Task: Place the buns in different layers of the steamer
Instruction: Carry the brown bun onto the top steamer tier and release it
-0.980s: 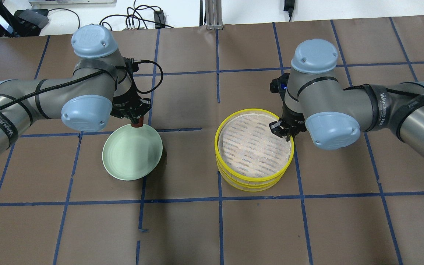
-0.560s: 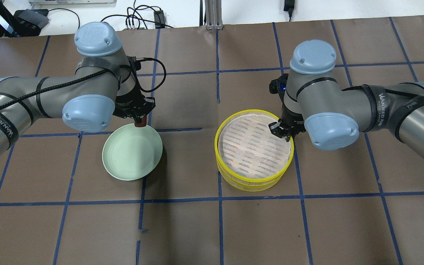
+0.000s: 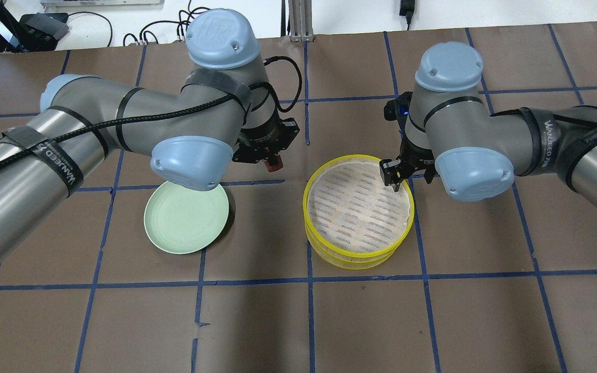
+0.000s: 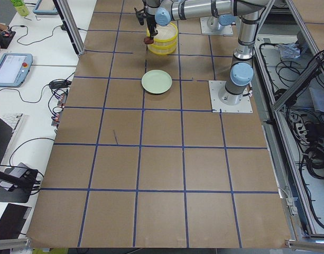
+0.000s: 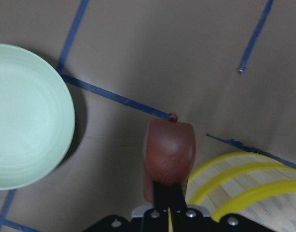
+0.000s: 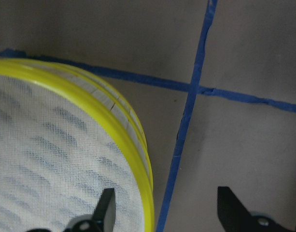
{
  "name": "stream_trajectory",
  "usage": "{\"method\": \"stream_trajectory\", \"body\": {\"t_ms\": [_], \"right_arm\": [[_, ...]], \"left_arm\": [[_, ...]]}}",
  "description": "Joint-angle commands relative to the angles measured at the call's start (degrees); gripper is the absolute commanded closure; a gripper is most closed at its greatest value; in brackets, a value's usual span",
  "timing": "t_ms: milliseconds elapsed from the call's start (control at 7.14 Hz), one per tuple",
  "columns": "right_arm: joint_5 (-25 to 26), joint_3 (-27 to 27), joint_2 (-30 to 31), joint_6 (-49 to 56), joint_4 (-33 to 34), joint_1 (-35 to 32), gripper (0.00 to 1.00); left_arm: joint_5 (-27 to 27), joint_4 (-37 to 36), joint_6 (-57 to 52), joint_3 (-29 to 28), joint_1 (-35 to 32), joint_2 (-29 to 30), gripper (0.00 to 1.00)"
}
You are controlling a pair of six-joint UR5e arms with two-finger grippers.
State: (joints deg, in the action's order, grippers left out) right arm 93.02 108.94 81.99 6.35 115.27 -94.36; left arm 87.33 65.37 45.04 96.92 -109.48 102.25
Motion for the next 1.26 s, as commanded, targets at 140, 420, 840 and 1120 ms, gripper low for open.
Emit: {"method": "stream_trajectory", "body": {"t_ms": [140, 420, 840, 1120], "right_arm": [[-0.38, -13.97, 2.64, -1.60, -15.10, 4.26, 0.01], [-2.91, -23.30, 3.62, -8.17, -25.83, 3.48, 0.00], [-3.02, -24.21, 3.44, -9.70, -27.82, 3.48, 0.00], [-3.11, -24.21, 3.53, -9.87, -27.64, 3.40, 0.00]], "left_arm": [[-5.93, -7.58, 16.61, -0.94, -6.94, 1.19, 0.98], [-8.31, -13.07, 23.14, -0.86, -9.60, 4.88, 0.01], [-0.04, -12.12, 4.78, -1.03, -9.09, 3.41, 0.00], [2.32, -3.73, -18.22, -1.12, 0.43, -0.09, 0.00]]}}
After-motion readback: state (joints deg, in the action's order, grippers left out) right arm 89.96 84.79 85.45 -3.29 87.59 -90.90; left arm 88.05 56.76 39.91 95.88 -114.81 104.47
